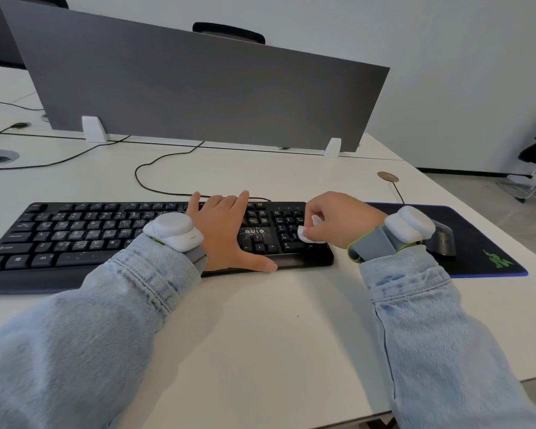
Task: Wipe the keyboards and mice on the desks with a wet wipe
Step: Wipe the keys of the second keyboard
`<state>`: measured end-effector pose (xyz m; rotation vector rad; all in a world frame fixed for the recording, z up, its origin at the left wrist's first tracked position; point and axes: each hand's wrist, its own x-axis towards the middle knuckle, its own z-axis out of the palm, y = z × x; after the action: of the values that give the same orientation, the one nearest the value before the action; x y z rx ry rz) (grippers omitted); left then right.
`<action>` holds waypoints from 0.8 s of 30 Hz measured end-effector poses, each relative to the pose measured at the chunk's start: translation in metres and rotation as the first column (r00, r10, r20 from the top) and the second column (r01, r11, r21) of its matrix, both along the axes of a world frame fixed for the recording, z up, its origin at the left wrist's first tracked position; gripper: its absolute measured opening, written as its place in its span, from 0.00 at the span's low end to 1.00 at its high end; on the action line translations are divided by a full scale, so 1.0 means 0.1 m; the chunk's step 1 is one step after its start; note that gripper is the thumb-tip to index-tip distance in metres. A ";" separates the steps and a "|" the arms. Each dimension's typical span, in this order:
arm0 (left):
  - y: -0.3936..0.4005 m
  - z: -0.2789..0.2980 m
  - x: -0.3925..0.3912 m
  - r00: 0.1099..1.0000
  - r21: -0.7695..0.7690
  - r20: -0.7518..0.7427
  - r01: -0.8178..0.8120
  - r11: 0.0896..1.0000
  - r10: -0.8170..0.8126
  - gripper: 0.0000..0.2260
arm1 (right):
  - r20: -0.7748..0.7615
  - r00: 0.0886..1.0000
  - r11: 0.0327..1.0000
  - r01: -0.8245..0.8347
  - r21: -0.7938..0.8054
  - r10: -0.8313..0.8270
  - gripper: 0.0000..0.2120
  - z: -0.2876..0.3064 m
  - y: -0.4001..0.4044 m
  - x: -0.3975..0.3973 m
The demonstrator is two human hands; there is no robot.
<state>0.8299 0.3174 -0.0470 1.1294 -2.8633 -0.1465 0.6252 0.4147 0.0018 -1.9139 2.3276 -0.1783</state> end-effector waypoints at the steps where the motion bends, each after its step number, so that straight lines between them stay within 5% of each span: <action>1: 0.00 0.00 0.00 1.000 0.002 -0.003 0.000 1.000 0.000 0.67 | -0.018 1.000 1.000 0.024 0.002 -0.024 0.07 0.01 0.00 -0.04; 5: 0.00 -0.01 0.00 1.000 -0.001 -0.006 0.002 1.000 -0.002 0.67 | 0.008 0.998 0.989 0.070 -0.129 -0.070 0.07 0.04 0.02 -0.09; 10: 0.01 0.00 -0.01 1.000 0.001 0.007 -0.003 1.000 0.003 0.67 | 0.010 1.000 1.000 0.024 0.000 -0.024 0.07 0.01 0.03 -0.04; 15: 0.02 0.01 0.00 1.000 0.001 0.002 -0.003 1.000 0.003 0.67 | 0.024 0.993 0.988 0.115 -0.103 -0.113 0.06 0.05 0.06 -0.13; 21: 0.01 0.00 -0.01 1.000 -0.005 -0.008 -0.006 1.000 0.006 0.67 | 0.026 0.998 0.986 0.059 0.156 -0.064 0.04 0.12 0.17 -0.06; 24: 0.01 -0.01 0.00 1.000 -0.014 -0.013 -0.004 1.000 0.003 0.67 | 0.019 0.997 0.988 0.077 0.135 -0.080 0.07 0.11 0.15 -0.09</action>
<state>0.8298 0.3184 -0.0476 1.1265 -2.8462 -0.1326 0.6163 0.4296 0.0132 -1.7496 2.3361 -0.0506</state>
